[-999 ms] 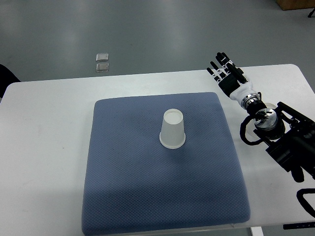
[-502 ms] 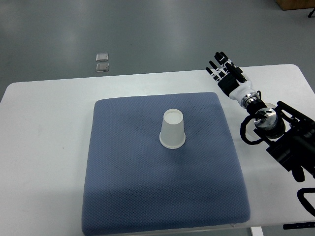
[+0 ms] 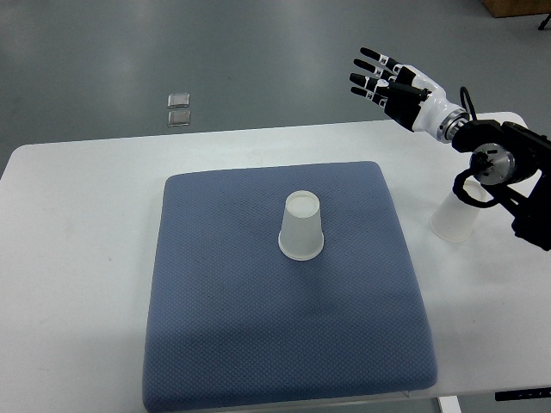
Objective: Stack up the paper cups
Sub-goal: 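Raise the right hand and move it above the second white paper cup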
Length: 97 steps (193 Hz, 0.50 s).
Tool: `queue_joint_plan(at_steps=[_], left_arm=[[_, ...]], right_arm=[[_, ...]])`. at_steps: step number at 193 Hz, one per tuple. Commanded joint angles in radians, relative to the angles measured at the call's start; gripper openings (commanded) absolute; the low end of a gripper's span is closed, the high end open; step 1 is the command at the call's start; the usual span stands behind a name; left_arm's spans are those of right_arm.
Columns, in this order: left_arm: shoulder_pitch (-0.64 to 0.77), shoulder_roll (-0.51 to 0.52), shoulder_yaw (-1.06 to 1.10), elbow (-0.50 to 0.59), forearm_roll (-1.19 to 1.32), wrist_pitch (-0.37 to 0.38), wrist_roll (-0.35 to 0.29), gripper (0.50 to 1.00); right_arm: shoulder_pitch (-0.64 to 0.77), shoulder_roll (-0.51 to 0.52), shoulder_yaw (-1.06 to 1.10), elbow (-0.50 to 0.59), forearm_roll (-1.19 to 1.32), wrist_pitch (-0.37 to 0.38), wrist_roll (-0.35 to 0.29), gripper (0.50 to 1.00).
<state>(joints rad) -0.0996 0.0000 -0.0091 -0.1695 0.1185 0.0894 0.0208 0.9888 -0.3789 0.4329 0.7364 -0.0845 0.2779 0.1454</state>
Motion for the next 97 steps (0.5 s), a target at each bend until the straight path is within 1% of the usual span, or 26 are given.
queue_joint_plan(at_steps=[1,19,26,41,57,72,74,89,97], left_arm=[[-0.003,0.000,0.000,-0.010,0.001,0.000,0.001,1.000],[-0.003,0.000,0.001,-0.013,0.003,-0.002,-0.001,1.000],[-0.003,0.000,0.001,-0.019,0.001,-0.002,0.001,1.000],[-0.006,0.000,0.001,-0.025,0.001,0.000,-0.001,1.000],[-0.011,0.000,0.001,-0.027,0.001,-0.002,-0.001,1.000],[-0.011,0.000,0.001,-0.030,0.003,-0.002,-0.001,1.000],[-0.011,0.000,0.001,-0.030,0.003,-0.002,-0.001,1.000],[-0.012,0.000,0.001,-0.047,0.003,-0.002,-0.001,1.000],[-0.012,0.000,0.001,-0.048,0.003,-0.002,-0.001,1.000]], right_arm=[[0.131,-0.072,-0.244,0.000,-0.004,0.021,-0.009,0.917],[0.243,-0.109,-0.434,0.003,-0.006,0.050,-0.012,0.917],[0.298,-0.120,-0.526,0.008,-0.006,0.067,-0.023,0.917],[0.398,-0.127,-0.692,0.023,-0.024,0.095,-0.047,0.917],[0.508,-0.127,-0.859,0.043,-0.072,0.132,-0.053,0.917],[0.632,-0.120,-1.034,0.090,-0.152,0.172,-0.055,0.917],[0.633,-0.120,-1.034,0.090,-0.152,0.172,-0.055,0.917],[0.766,-0.107,-1.186,0.158,-0.219,0.207,-0.055,0.917],[0.814,-0.103,-1.235,0.187,-0.239,0.225,-0.056,0.917]])
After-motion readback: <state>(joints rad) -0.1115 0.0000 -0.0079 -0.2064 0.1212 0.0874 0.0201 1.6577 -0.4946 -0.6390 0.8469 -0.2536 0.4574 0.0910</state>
